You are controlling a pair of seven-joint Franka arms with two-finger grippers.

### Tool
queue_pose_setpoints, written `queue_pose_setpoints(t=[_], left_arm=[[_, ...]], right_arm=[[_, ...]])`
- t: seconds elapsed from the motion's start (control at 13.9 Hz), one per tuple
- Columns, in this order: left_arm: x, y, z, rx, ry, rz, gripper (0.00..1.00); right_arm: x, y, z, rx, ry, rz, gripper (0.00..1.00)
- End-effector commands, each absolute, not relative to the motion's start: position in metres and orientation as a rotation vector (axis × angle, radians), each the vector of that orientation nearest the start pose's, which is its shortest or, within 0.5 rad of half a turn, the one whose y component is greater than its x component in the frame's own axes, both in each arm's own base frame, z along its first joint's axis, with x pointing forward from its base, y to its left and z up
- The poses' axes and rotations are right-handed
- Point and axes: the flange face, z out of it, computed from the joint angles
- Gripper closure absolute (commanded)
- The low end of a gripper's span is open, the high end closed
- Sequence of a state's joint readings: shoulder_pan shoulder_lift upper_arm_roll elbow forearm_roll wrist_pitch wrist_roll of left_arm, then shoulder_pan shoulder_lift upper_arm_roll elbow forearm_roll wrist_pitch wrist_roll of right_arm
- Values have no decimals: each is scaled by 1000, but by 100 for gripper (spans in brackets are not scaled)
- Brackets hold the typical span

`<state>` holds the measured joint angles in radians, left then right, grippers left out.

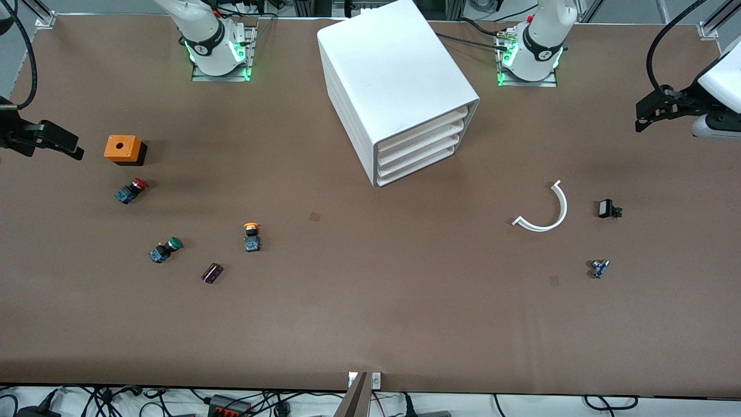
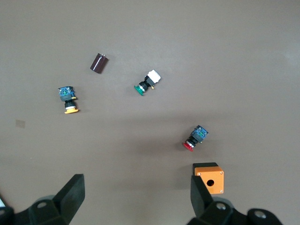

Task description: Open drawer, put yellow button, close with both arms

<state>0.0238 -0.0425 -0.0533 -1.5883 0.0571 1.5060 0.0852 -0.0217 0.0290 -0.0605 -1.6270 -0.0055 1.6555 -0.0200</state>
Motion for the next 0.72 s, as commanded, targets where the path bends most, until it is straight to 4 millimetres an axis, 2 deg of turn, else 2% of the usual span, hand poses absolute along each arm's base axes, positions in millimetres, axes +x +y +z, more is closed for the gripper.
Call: queue_pose_setpoints(t=[0.0,0.29,0.65], left_arm=[[529,-10,639,-3082,182,69,0],[529,-10,638,-3082,182,71,0],[529,-15,634,-3089,213,123,0]], right_arm=[[563,-46,590,-3159,68,-11,0],[566,-37,587,-3155,44,-4,0],[576,-3,573,-3141,-40,17,0]])
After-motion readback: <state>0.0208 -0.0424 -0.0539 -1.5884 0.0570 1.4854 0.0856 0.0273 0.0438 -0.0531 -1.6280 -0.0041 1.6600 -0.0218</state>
